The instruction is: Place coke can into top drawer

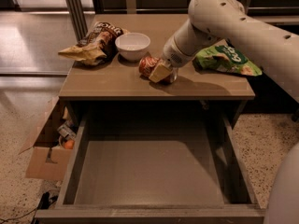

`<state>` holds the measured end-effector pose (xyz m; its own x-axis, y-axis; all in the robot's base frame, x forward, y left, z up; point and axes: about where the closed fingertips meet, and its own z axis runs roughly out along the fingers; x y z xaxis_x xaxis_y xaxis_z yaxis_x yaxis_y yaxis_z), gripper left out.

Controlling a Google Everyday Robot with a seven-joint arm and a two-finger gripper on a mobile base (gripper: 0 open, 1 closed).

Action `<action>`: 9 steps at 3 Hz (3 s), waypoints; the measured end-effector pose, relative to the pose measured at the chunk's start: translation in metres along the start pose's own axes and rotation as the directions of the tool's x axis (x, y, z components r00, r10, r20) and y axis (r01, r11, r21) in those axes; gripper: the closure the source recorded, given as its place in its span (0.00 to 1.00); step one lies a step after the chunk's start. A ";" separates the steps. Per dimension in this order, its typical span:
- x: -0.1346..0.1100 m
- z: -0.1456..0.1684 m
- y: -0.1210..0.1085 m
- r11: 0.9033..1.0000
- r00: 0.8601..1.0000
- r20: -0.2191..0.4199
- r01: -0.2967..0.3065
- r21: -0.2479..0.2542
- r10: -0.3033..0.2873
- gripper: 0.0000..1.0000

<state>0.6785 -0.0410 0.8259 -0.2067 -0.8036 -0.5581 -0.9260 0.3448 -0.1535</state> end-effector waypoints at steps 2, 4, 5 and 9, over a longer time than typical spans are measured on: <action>0.000 -0.020 -0.002 1.000 1.000 -0.007 0.001 0.017 -0.001 1.00; -0.010 -0.094 0.014 0.996 0.999 0.024 0.028 0.080 -0.030 1.00; -0.006 -0.113 0.033 0.996 0.999 0.033 0.036 0.085 -0.039 1.00; 0.159 -0.158 0.146 0.951 0.957 0.033 -0.289 0.112 0.287 1.00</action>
Offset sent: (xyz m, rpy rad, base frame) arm -0.0109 -0.0282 0.0413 -0.0223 -0.0351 -0.0293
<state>0.4607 -0.1953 0.8438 -0.4531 -0.6548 -0.6049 -0.7855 0.6141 -0.0763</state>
